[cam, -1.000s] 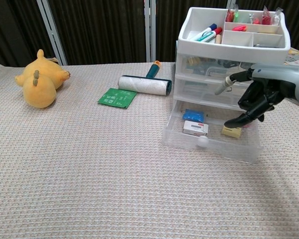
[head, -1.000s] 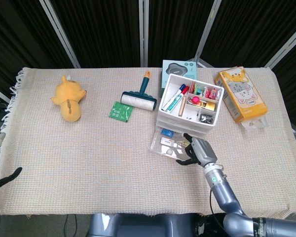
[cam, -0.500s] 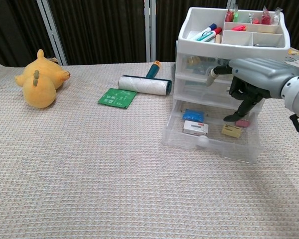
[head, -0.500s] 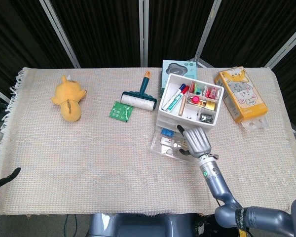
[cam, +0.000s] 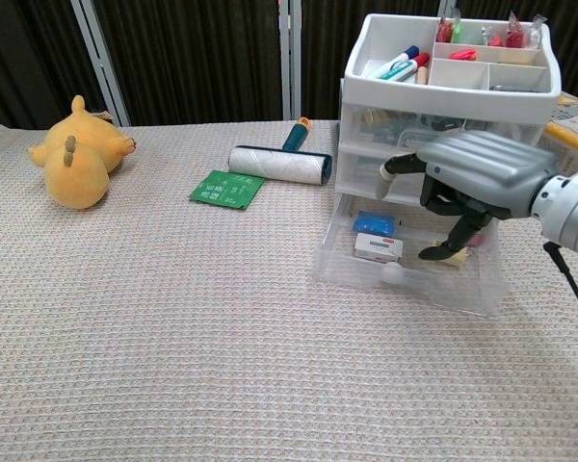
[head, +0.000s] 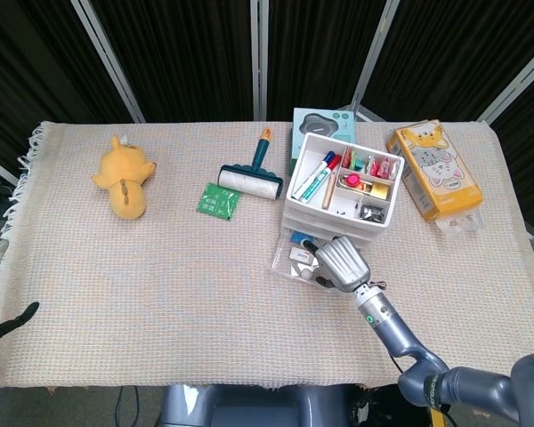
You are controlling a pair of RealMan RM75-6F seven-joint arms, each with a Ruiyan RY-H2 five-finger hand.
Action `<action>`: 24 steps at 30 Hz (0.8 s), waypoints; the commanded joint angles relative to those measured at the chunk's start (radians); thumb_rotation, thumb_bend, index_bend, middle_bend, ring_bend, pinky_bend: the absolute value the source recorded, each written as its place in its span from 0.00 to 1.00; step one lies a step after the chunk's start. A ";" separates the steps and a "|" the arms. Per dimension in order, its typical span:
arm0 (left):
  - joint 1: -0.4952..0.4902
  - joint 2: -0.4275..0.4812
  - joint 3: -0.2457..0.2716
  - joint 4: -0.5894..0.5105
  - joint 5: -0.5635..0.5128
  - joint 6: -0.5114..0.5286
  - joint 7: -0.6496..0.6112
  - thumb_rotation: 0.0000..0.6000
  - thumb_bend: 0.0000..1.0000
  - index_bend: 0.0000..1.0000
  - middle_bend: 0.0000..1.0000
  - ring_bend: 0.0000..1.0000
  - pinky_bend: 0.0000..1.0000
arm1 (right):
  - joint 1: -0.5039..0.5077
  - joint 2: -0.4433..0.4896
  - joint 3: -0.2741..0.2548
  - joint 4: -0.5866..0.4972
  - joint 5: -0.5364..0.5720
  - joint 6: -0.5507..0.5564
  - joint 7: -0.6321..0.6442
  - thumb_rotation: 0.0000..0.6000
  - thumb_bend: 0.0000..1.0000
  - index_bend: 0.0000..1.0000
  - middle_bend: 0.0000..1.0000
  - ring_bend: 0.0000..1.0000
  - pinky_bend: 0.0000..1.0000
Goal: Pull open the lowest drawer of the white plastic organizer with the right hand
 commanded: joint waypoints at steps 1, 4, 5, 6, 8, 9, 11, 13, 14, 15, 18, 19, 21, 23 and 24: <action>0.001 0.000 0.001 -0.001 0.002 0.001 0.000 1.00 0.07 0.00 0.00 0.00 0.00 | 0.009 -0.020 -0.028 0.088 -0.101 0.018 0.024 1.00 0.00 0.38 0.96 0.93 0.67; 0.001 -0.001 0.001 -0.001 0.003 0.002 0.000 1.00 0.07 0.00 0.00 0.00 0.00 | 0.015 -0.036 -0.032 0.137 -0.135 0.022 0.030 1.00 0.00 0.38 0.96 0.93 0.67; 0.001 -0.001 0.001 -0.001 0.003 0.002 0.001 1.00 0.07 0.00 0.00 0.00 0.00 | 0.018 -0.041 -0.032 0.154 -0.142 0.017 0.030 1.00 0.00 0.38 0.96 0.93 0.67; 0.001 -0.001 0.001 -0.001 0.002 0.001 0.001 1.00 0.07 0.00 0.00 0.00 0.00 | 0.023 -0.045 -0.031 0.169 -0.148 0.010 0.025 1.00 0.00 0.39 0.96 0.93 0.67; 0.000 -0.001 -0.001 -0.001 -0.001 -0.001 0.001 1.00 0.07 0.00 0.00 0.00 0.00 | 0.030 -0.050 -0.031 0.195 -0.161 0.000 0.013 1.00 0.00 0.39 0.96 0.93 0.67; 0.000 -0.001 -0.002 -0.001 -0.004 -0.002 0.001 1.00 0.07 0.00 0.00 0.00 0.00 | 0.034 -0.052 -0.030 0.208 -0.166 -0.005 0.004 1.00 0.00 0.38 0.96 0.93 0.67; -0.002 -0.001 -0.003 0.000 -0.008 -0.006 0.003 1.00 0.07 0.00 0.00 0.00 0.00 | 0.040 -0.057 -0.029 0.237 -0.181 -0.009 -0.013 1.00 0.00 0.38 0.96 0.93 0.67; -0.003 -0.002 -0.004 0.000 -0.009 -0.008 0.005 1.00 0.07 0.00 0.00 0.00 0.00 | 0.044 -0.062 -0.031 0.260 -0.193 -0.012 -0.023 1.00 0.00 0.38 0.96 0.93 0.67; -0.003 -0.002 -0.004 0.000 -0.010 -0.008 0.006 1.00 0.07 0.00 0.00 0.00 0.00 | 0.045 -0.064 -0.033 0.270 -0.197 -0.014 -0.027 1.00 0.00 0.38 0.96 0.93 0.67; -0.003 -0.002 -0.005 0.000 -0.010 -0.008 0.006 1.00 0.07 0.00 0.00 0.00 0.00 | 0.048 -0.068 -0.035 0.289 -0.204 -0.018 -0.035 1.00 0.00 0.38 0.96 0.93 0.67; -0.003 -0.003 -0.006 -0.001 -0.011 -0.008 0.007 1.00 0.07 0.00 0.00 0.00 0.00 | 0.049 -0.081 -0.041 0.326 -0.208 -0.036 -0.035 1.00 0.00 0.37 0.96 0.93 0.67; -0.003 -0.003 -0.006 -0.001 -0.011 -0.008 0.008 1.00 0.07 0.00 0.00 0.00 0.00 | 0.049 -0.084 -0.041 0.334 -0.208 -0.039 -0.034 1.00 0.00 0.37 0.96 0.93 0.67; -0.003 -0.004 -0.005 -0.001 -0.011 -0.009 0.011 1.00 0.07 0.00 0.00 0.00 0.00 | 0.051 -0.092 -0.044 0.354 -0.213 -0.046 -0.034 1.00 0.00 0.36 0.97 0.93 0.67; -0.004 -0.004 -0.005 -0.002 -0.011 -0.010 0.015 1.00 0.07 0.00 0.00 0.00 0.00 | 0.053 -0.102 -0.046 0.376 -0.220 -0.051 -0.029 1.00 0.00 0.36 0.97 0.93 0.67; -0.004 -0.005 -0.005 -0.003 -0.011 -0.011 0.017 1.00 0.07 0.00 0.00 0.00 0.00 | 0.054 -0.107 -0.046 0.385 -0.222 -0.054 -0.028 1.00 0.00 0.35 0.97 0.93 0.67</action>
